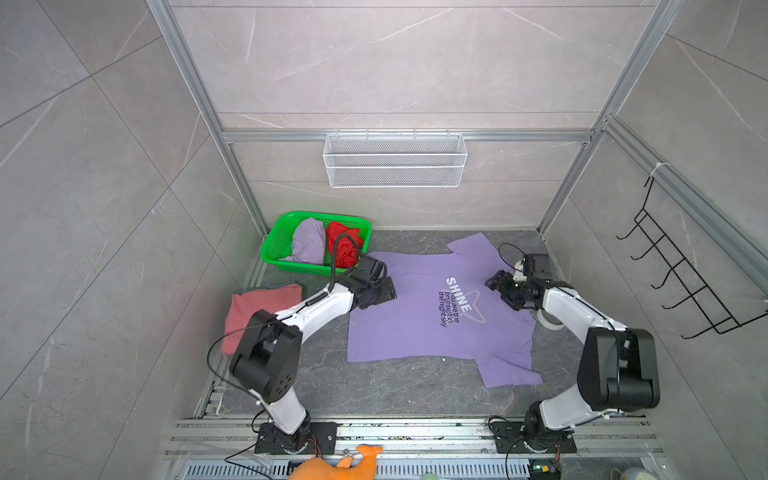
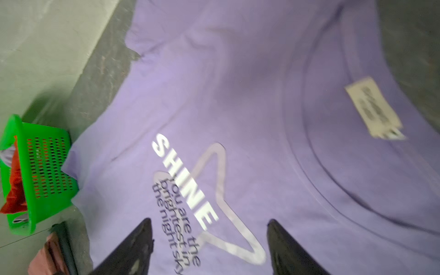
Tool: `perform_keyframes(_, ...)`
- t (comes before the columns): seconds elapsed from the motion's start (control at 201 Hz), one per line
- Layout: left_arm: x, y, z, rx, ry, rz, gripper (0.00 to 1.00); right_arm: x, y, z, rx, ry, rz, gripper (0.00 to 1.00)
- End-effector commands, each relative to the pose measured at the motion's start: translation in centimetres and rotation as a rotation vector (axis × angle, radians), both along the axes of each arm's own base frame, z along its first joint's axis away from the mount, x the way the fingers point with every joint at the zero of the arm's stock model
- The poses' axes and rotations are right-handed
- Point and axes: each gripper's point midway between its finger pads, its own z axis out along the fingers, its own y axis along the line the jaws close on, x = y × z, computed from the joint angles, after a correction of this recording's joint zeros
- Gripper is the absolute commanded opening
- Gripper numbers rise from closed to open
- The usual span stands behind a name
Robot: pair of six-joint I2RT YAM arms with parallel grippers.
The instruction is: Fold and stack the t-shirts
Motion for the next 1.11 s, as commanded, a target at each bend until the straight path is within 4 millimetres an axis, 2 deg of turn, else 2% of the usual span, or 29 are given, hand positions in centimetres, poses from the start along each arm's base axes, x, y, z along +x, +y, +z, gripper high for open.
perform_keyframes(0.0,3.8,-1.2,0.4,0.042,-0.068,-0.052,0.78,3.5,0.7,0.3,0.003,-0.048,0.019,0.87)
perform_keyframes(0.119,7.6,-1.9,-0.1,0.016,-0.077,-0.037,0.78,5.4,2.0,-0.4,0.02,-0.048,0.041,0.91)
perform_keyframes(0.269,12.1,-1.2,-1.0,-0.006,-0.087,0.007,0.78,6.8,3.1,-2.2,0.02,-0.023,0.059,0.92)
perform_keyframes(0.378,14.5,0.9,-1.5,0.007,-0.093,0.068,0.78,6.9,3.2,-3.6,0.022,-0.001,0.053,0.92)
perform_keyframes(0.488,15.9,3.5,-2.4,0.033,-0.091,0.137,0.78,6.7,2.9,-4.5,0.005,0.017,0.048,0.91)
perform_keyframes(0.592,17.3,5.6,-3.3,0.013,-0.099,0.179,0.78,6.7,2.7,-4.8,-0.007,0.024,0.049,0.91)
perform_keyframes(0.687,18.6,7.4,-3.2,0.007,-0.12,0.214,0.78,6.9,2.7,-5.0,-0.014,0.028,0.049,0.91)
perform_keyframes(0.821,19.9,9.4,-2.4,-0.008,-0.152,0.251,0.78,7.2,2.1,-5.5,-0.051,0.046,0.039,0.91)
perform_keyframes(0.896,20.0,9.3,-1.4,-0.038,-0.167,0.232,0.77,7.5,1.6,-5.3,-0.08,0.049,0.031,0.91)
perform_keyframes(0.996,18.6,8.2,-0.2,-0.07,-0.168,0.181,0.76,7.7,1.1,-4.9,-0.112,0.047,0.021,0.91)
perform_keyframes(1.1,15.7,6.5,0.1,-0.129,-0.129,0.134,0.76,7.6,1.4,-5.3,-0.096,0.053,0.028,0.91)
